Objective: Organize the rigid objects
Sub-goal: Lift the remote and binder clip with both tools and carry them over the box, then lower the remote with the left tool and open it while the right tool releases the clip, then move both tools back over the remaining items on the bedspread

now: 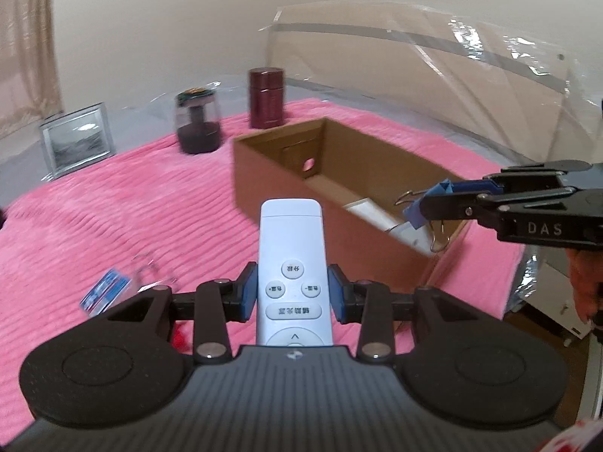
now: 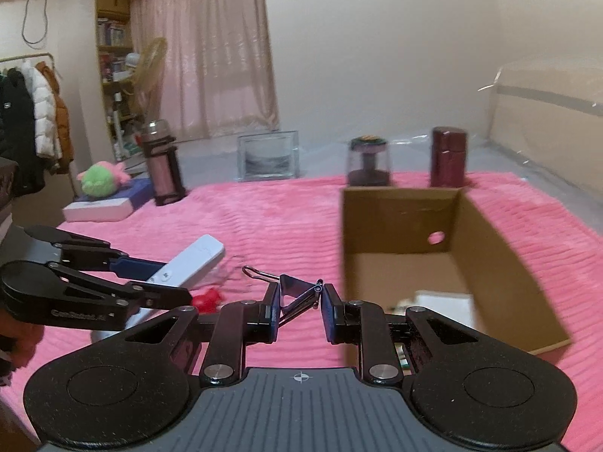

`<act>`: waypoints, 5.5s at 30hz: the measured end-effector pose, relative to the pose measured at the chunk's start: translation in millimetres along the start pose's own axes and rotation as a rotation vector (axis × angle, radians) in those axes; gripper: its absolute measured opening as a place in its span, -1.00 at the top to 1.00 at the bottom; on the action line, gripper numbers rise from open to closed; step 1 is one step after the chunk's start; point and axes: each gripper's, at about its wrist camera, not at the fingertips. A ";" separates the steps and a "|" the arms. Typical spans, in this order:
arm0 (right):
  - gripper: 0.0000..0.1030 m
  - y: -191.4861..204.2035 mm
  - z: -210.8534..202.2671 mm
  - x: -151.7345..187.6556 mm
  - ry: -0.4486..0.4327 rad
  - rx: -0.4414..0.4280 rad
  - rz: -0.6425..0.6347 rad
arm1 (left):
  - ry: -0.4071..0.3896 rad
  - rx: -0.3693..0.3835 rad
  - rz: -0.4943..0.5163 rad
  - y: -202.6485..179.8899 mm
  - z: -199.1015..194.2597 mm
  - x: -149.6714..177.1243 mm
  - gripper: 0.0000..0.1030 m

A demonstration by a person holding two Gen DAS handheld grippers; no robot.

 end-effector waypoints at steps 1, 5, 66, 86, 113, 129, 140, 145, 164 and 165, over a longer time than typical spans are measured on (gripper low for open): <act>0.63 -9.0 -3.5 -3.2 0.002 0.007 0.003 | -0.002 0.009 0.011 -5.4 3.7 -6.3 0.35; 0.63 -42.8 -9.0 -17.5 0.022 0.043 -0.001 | 0.000 0.048 0.045 -22.8 19.9 -32.3 0.35; 0.63 -196.2 255.4 -47.2 0.677 -0.152 -0.677 | 0.376 -0.025 0.148 -34.5 320.4 -139.3 0.35; 0.63 -200.4 269.7 -40.7 0.728 -0.145 -0.675 | 0.407 -0.026 0.163 -33.9 327.4 -139.4 0.34; 0.62 -192.9 270.1 -38.1 0.718 -0.110 -0.684 | 0.347 -0.022 0.158 -34.7 310.6 -138.5 0.34; 0.61 -170.5 190.1 -73.6 0.563 -0.063 -0.605 | 0.200 -0.037 0.102 -32.4 226.2 -157.9 0.34; 0.09 -111.4 97.9 -93.4 0.327 -0.009 -0.467 | 0.028 -0.023 0.011 -16.5 118.1 -146.1 0.07; -0.20 -77.0 65.9 -91.6 0.249 -0.001 -0.387 | -0.044 -0.040 -0.024 -3.2 69.7 -125.4 -0.03; -0.56 46.2 19.3 -34.6 0.092 -0.162 -0.222 | -0.123 -0.213 -0.137 61.7 -71.3 14.3 -0.44; -0.56 53.2 21.7 -27.8 0.093 -0.166 -0.215 | -0.120 -0.229 -0.138 64.8 -75.8 22.3 -0.45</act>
Point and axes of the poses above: each gripper's, at about its wrist camera, not at the fingertips, and z roughly the way its jaws point, y to its left, x to its underside, and after that the axes turned 6 degrees about -x, right-handed
